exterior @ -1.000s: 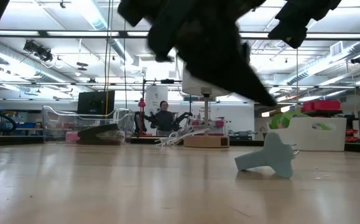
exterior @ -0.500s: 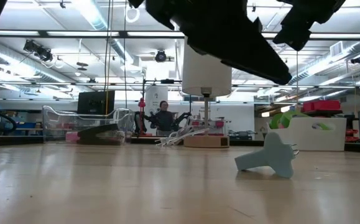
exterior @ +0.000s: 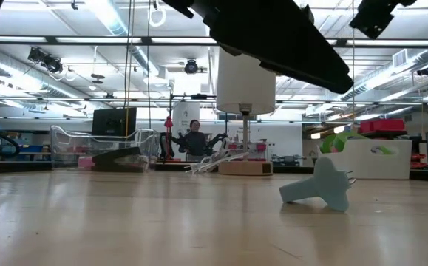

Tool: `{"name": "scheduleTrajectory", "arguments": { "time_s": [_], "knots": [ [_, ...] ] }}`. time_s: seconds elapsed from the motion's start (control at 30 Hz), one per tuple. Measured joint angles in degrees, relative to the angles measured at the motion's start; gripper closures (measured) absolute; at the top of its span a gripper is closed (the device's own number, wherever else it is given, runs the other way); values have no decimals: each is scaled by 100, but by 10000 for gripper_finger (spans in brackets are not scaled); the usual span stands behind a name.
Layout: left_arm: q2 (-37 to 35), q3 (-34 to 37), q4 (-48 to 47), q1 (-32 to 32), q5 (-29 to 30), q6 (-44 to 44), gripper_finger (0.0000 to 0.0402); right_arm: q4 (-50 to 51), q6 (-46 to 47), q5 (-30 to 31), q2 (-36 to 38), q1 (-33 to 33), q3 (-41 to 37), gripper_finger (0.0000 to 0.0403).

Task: Pick and place Stapler, Stapler remover, tape
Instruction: Put the light blue staple remover into the bottom transparent bin

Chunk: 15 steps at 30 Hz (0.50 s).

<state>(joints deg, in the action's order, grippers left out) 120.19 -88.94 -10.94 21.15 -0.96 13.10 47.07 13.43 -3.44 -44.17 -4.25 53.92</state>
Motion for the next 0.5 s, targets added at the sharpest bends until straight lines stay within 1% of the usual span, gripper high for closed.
{"name": "scheduleTrajectory", "arguments": {
  "time_s": [0.1, 0.23, 0.37, 0.5],
  "knots": [
    [2, 1, 31, 0, 32, 20, 193, 224, -8, 0, 181, 0, 75, 218],
    [6, 0, -25, 9, 87, 124, 198, 236, -42, -2, 338, 2, 75, 218],
    [143, 4, -116, 1, 92, 104, 211, 236, -42, -3, 356, 0, 75, 218],
    [258, 6, -7, -37, 141, 74, 222, 233, -44, -28, 352, 0, 75, 218]
  ]
}}
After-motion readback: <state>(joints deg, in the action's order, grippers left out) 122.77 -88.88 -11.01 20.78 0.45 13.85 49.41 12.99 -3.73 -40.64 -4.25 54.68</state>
